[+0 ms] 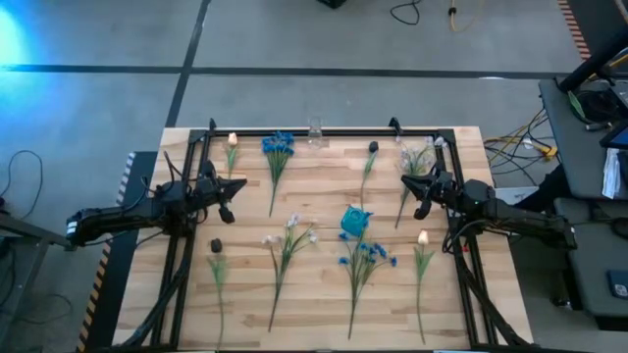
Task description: Sort flowers into vase by color
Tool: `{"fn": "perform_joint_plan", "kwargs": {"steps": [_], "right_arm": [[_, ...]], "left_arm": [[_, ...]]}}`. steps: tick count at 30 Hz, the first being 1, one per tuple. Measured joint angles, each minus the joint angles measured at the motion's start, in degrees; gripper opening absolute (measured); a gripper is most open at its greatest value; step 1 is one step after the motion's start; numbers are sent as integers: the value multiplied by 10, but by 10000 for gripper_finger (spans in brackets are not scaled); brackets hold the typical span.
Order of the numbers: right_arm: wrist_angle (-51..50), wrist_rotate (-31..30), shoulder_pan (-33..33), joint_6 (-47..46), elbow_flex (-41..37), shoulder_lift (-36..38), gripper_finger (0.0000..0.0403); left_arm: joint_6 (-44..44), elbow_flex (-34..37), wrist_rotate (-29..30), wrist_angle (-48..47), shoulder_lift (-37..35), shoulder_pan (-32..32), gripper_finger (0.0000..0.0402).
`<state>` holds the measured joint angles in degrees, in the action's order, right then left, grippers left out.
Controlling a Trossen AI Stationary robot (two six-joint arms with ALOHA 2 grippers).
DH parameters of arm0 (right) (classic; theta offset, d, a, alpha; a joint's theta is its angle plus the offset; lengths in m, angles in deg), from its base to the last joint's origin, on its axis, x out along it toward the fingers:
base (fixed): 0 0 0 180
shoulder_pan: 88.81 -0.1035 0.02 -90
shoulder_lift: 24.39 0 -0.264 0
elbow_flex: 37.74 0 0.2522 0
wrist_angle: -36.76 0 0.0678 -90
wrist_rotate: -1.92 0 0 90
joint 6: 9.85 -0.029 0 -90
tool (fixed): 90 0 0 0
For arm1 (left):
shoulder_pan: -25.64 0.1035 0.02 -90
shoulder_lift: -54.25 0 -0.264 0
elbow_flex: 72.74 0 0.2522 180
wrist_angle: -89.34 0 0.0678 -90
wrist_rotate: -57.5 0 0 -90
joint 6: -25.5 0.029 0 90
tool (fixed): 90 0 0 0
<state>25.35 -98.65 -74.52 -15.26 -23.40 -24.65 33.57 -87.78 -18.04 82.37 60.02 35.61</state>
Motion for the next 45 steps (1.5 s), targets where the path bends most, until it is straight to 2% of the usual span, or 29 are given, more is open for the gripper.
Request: {"fn": "perform_joint_plan", "kwargs": {"steps": [31, 36, 40, 45], "right_arm": [[1, 0, 0, -2, 0, 0, 28], [30, -5, 0, -14, 0, -2, 28], [8, -30, 0, -71, 0, -29, 28], [18, -62, 0, -118, 0, -104, 28]], "left_arm": [[18, 0, 0, 0, 0, 0, 0], [18, 0, 0, 0, 0, 0, 0], [15, 0, 0, 0, 0, 0, 0], [15, 0, 0, 5, 0, 0, 0]]}}
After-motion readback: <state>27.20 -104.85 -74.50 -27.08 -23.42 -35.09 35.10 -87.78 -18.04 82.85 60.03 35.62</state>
